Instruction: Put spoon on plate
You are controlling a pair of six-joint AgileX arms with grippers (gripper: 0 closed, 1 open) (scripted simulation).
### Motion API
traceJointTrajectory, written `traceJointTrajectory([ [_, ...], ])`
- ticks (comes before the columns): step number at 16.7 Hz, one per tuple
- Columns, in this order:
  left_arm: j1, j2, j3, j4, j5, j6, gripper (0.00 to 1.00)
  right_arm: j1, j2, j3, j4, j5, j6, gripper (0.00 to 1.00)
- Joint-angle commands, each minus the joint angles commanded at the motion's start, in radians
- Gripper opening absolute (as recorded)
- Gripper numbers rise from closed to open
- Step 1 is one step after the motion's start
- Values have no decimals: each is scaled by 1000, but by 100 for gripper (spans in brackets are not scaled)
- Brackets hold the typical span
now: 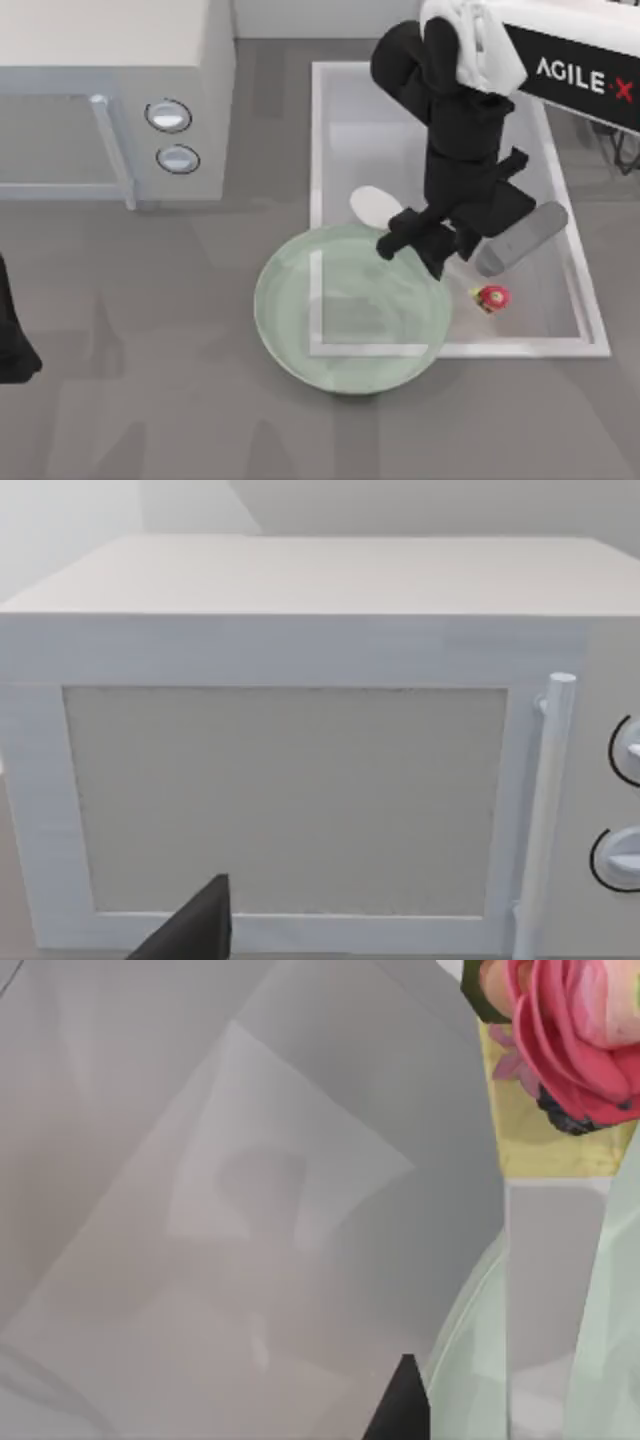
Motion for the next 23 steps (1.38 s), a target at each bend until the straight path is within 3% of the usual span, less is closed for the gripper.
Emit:
traceJointTrajectory([
  [5, 0, 0, 0, 0, 0, 0, 100, 116, 35, 75, 4, 10, -465, 0],
  [9, 0, 0, 0, 0, 0, 0, 100, 169, 37, 109, 16, 20, -657, 0],
  [23, 0, 0, 0, 0, 0, 0, 100, 176, 37, 136, 79, -11, -716, 0],
])
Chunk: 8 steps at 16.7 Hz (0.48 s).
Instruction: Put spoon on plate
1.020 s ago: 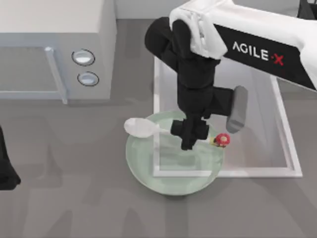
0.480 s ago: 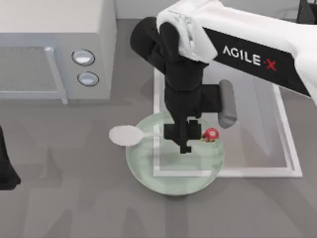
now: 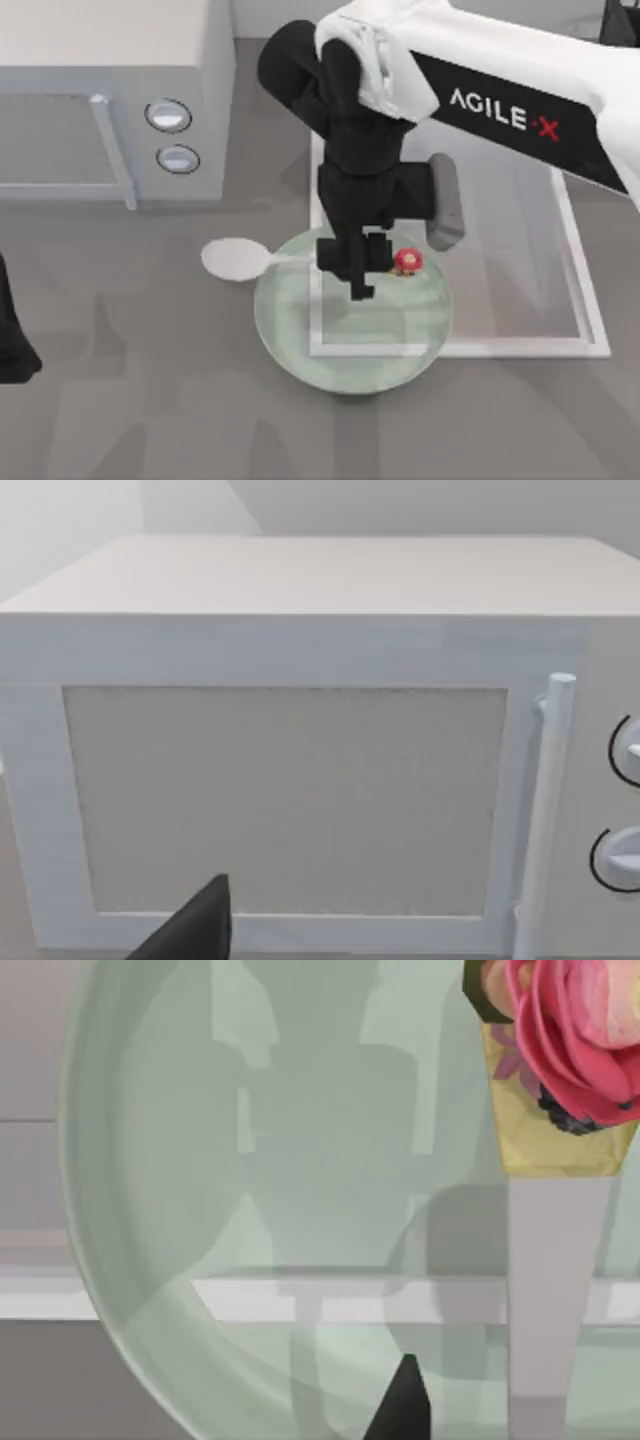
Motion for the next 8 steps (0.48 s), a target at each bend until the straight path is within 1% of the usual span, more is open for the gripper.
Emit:
traceJointTrajectory([
  [8, 0, 0, 0, 0, 0, 0, 100, 31, -11, 9, 128, -60, -22, 0],
])
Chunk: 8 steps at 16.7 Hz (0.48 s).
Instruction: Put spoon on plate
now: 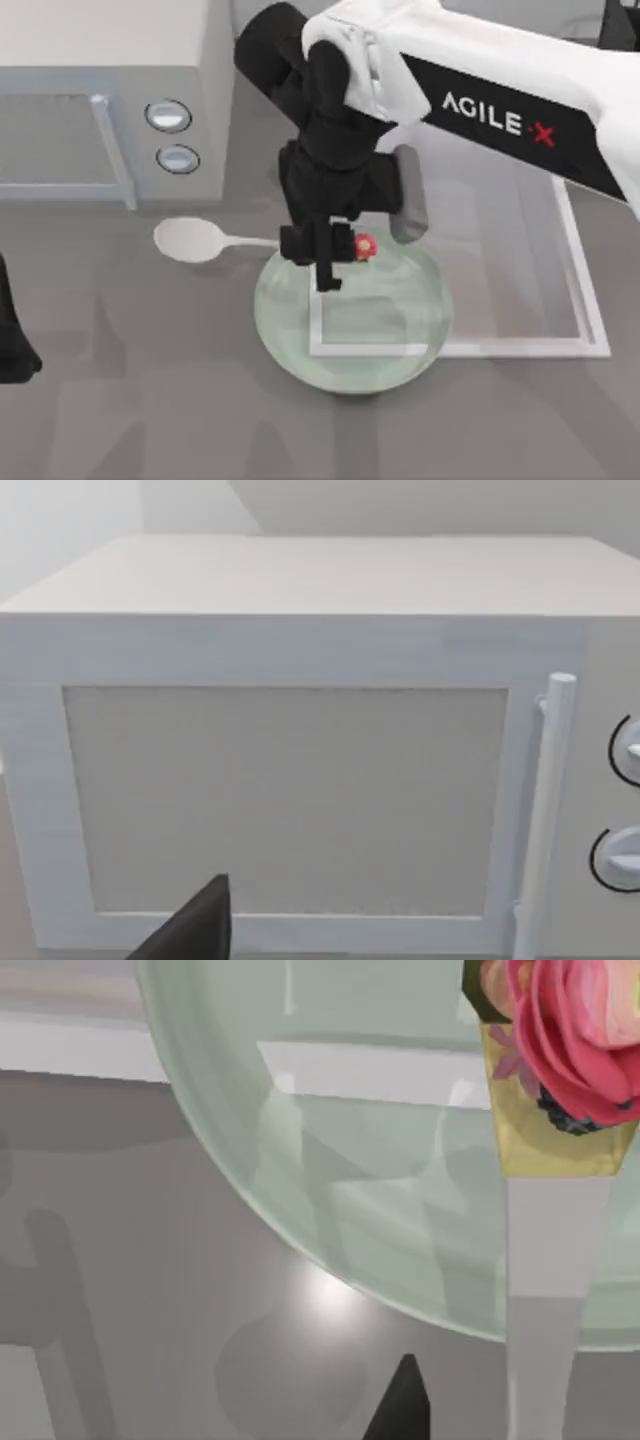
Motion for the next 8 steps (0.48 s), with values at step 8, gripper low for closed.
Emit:
traceJointTrajectory([
  [8, 0, 0, 0, 0, 0, 0, 100, 6, -17, -72, 24, 28, 31, 0],
])
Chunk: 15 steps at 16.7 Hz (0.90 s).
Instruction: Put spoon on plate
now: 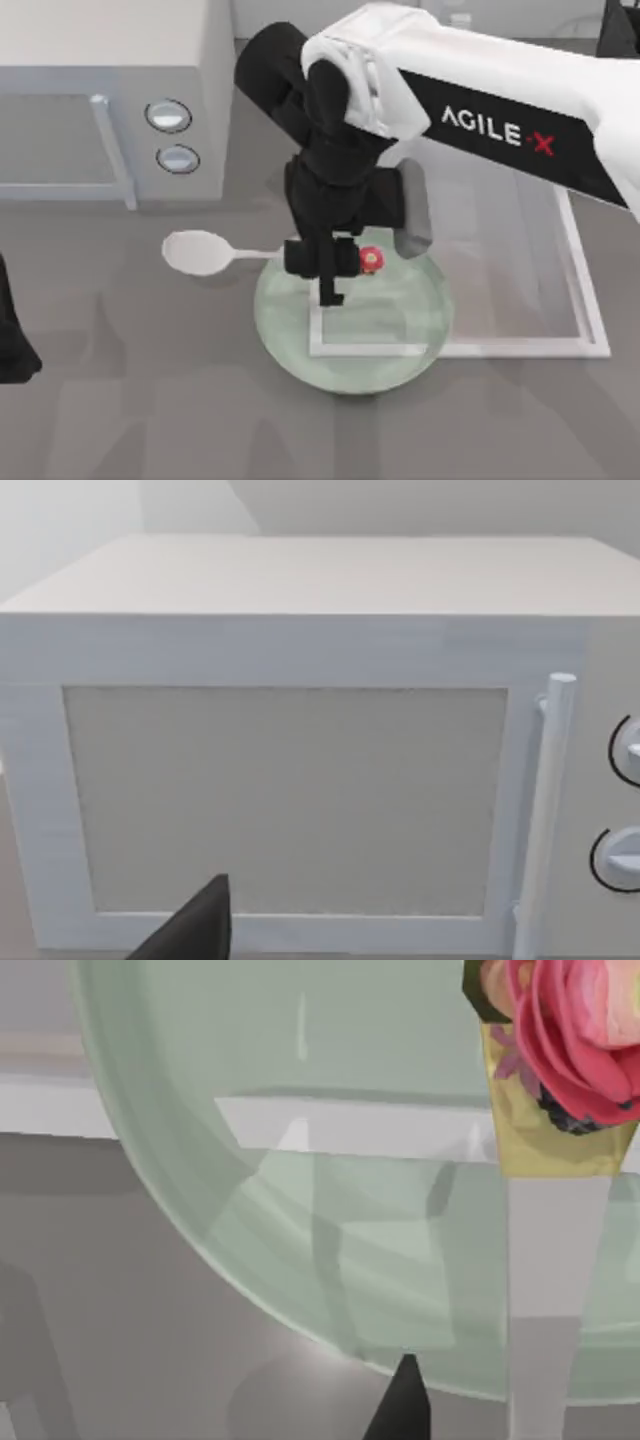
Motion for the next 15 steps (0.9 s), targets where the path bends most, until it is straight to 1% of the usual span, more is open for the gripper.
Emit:
traceJointTrajectory([
  [6, 0, 0, 0, 0, 0, 0, 100, -28, 44, -69, -47, 59, 13, 0],
  [12, 0, 0, 0, 0, 0, 0, 100, -31, 58, -83, -53, 66, 13, 0],
  [15, 0, 0, 0, 0, 0, 0, 100, -31, 58, -83, -53, 66, 13, 23],
])
